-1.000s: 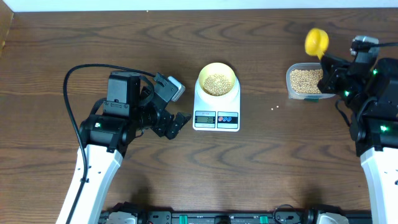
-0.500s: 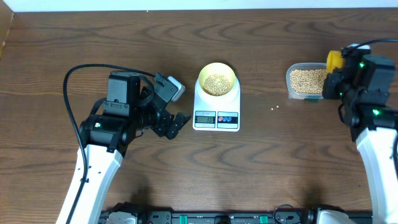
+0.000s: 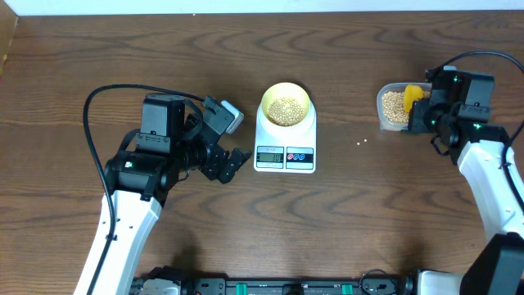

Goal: Scoop item into bowl and weigh 50g on scale
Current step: 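Carry the empty scoop right to the soybean tub with the right gripper, then dip and drag the scoop through the soybeans with the right gripper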

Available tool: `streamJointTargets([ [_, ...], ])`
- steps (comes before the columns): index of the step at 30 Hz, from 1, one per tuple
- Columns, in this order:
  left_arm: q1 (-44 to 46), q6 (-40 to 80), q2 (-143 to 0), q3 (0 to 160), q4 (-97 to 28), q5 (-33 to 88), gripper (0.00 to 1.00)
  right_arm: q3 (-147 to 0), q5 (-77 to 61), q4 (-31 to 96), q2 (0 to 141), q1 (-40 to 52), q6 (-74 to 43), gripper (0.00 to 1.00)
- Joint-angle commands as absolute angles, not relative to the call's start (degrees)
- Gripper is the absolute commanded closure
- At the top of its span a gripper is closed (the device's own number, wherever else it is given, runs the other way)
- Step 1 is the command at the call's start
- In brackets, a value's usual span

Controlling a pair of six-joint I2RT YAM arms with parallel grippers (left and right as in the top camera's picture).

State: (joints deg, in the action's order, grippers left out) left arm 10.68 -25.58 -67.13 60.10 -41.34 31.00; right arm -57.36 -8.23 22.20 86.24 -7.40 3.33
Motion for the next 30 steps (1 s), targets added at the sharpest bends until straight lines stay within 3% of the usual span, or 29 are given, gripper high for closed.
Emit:
streamJointTargets([
  [1,10.8,-26.3,-67.4,59.8,-41.3,31.5,0.11,-57.7,-9.6,22.1,87.4,-7.1,2.7,0.99],
  [12,10.8,-26.3,-67.4,59.8,-41.3,31.5,0.11,-57.7,-7.6,29.3,87.7,-7.2,9.5,0.99],
  [30,10.8,-26.3,-67.4,59.8,-41.3,31.5,0.11,-56.1,-18.6,30.5,88.1,-7.1,3.0,0.99],
])
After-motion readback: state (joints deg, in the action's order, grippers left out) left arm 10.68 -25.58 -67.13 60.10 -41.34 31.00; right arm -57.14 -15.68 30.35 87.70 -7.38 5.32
